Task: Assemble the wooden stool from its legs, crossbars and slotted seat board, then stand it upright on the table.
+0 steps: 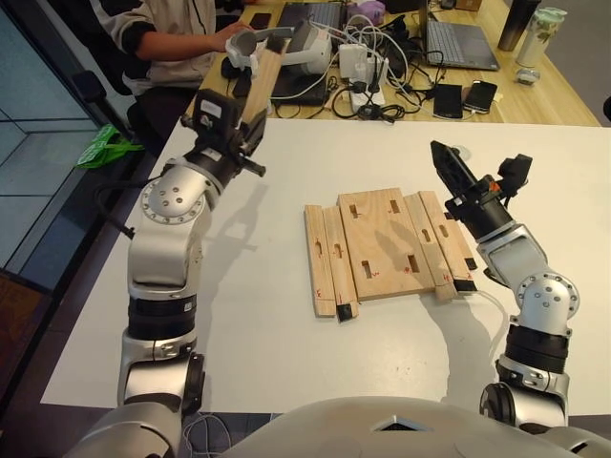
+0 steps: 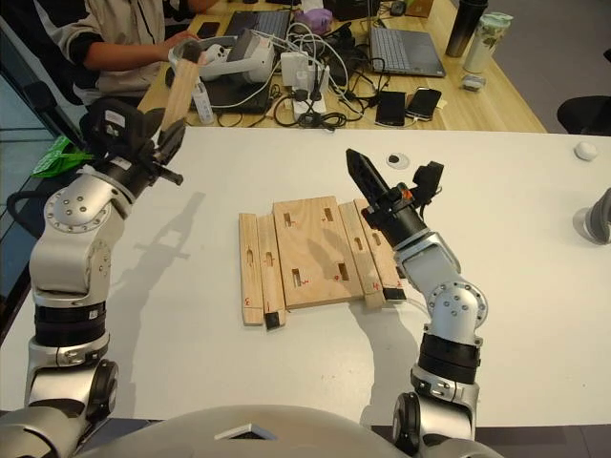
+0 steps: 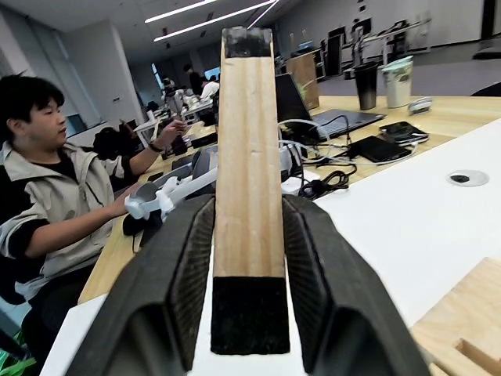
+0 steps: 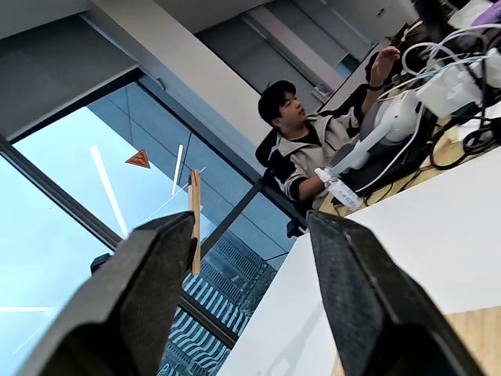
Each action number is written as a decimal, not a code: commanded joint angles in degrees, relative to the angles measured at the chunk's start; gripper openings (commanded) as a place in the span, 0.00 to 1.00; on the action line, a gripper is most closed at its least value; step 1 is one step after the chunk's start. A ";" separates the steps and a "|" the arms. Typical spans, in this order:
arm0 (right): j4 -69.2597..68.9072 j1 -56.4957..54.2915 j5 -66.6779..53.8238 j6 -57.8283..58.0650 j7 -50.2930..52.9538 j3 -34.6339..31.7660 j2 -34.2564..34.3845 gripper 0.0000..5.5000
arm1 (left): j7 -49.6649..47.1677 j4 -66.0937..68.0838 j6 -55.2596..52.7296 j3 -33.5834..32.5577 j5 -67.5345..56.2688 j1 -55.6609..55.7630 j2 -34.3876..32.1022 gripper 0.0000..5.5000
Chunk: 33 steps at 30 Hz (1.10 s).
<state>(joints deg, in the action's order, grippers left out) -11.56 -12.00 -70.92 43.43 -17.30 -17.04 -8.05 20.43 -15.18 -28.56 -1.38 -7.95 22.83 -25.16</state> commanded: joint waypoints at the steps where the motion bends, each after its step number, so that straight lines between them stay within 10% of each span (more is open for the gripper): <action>1: -2.57 -6.68 -9.46 6.10 -2.63 2.55 -1.70 0.49 | 10.72 -4.44 3.09 9.68 -1.30 -0.65 -1.57 0.24; 33: 9.28 -10.70 6.01 2.69 -8.30 5.27 -4.75 0.49 | 14.59 -8.01 7.28 17.46 4.85 -2.75 0.42 0.24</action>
<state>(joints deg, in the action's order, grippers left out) -2.82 -19.61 -64.79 47.32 -25.81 -10.07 -13.18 33.58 -22.09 -21.13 14.66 -2.94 20.89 -24.68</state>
